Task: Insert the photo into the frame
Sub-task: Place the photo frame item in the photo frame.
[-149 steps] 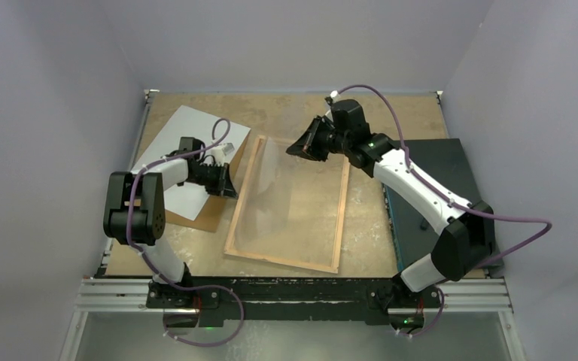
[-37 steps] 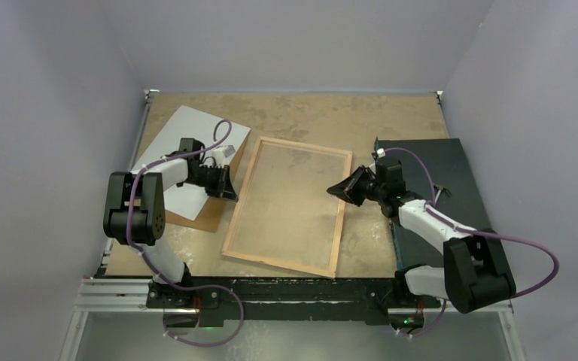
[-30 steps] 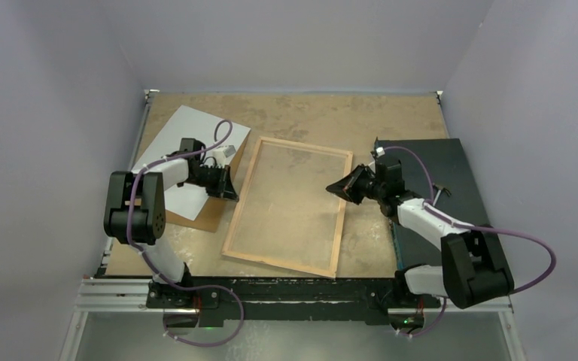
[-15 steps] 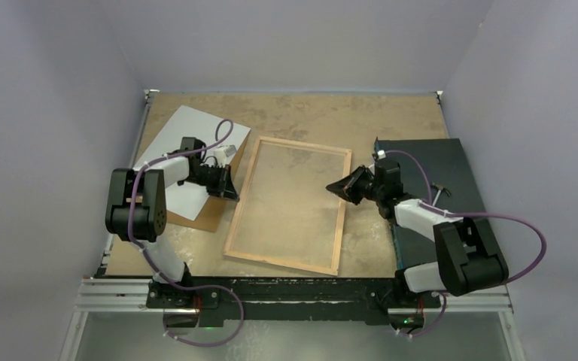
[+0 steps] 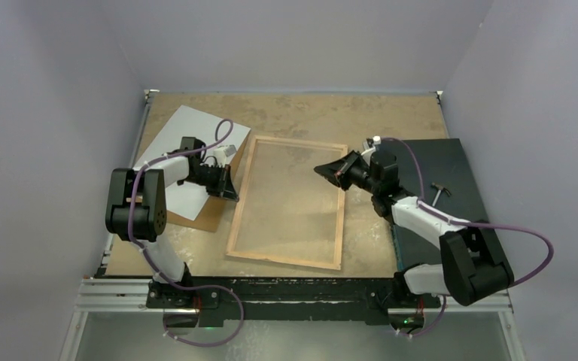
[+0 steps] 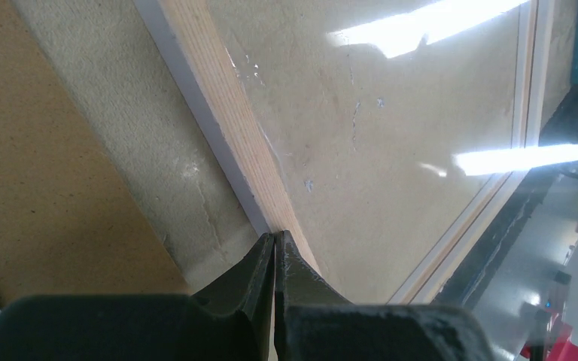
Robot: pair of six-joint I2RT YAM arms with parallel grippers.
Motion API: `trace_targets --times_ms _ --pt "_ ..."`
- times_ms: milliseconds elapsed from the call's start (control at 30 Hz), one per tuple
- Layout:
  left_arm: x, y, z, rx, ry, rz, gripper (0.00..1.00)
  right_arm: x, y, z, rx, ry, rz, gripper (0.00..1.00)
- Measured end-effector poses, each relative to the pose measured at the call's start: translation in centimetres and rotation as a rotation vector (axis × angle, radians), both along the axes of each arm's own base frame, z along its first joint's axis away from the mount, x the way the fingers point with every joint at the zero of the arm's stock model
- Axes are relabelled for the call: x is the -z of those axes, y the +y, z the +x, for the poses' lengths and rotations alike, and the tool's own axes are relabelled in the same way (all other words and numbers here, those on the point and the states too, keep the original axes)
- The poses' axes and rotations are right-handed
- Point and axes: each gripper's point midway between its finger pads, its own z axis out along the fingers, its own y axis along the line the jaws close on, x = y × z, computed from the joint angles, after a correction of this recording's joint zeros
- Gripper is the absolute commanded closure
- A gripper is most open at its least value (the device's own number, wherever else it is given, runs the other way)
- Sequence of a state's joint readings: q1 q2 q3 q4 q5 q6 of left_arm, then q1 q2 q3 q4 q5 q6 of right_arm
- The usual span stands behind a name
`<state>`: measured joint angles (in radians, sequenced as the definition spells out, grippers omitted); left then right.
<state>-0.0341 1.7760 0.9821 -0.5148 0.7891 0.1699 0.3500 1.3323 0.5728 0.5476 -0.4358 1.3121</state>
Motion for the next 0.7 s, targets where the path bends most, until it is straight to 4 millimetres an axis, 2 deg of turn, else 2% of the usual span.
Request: trace_targets --times_ms 100,200,433,700 --pt "0.0 -0.1 0.0 0.007 -0.004 -0.001 1.00 -2.4 1.7 -0.4 -0.039 -0.052 0.043 1.00" --pt "0.0 -0.2 0.0 0.013 -0.006 -0.001 1.00 -3.3 2.6 -1.0 -0.060 -0.058 0.070 1.00" --pt "0.0 -0.3 0.0 0.014 -0.008 -0.001 1.00 -3.1 2.6 -1.0 -0.056 -0.048 0.065 1.00" --pt "0.0 -0.3 0.0 0.014 -0.008 -0.001 1.00 -2.1 1.9 -0.6 -0.072 -0.054 -0.042 1.00"
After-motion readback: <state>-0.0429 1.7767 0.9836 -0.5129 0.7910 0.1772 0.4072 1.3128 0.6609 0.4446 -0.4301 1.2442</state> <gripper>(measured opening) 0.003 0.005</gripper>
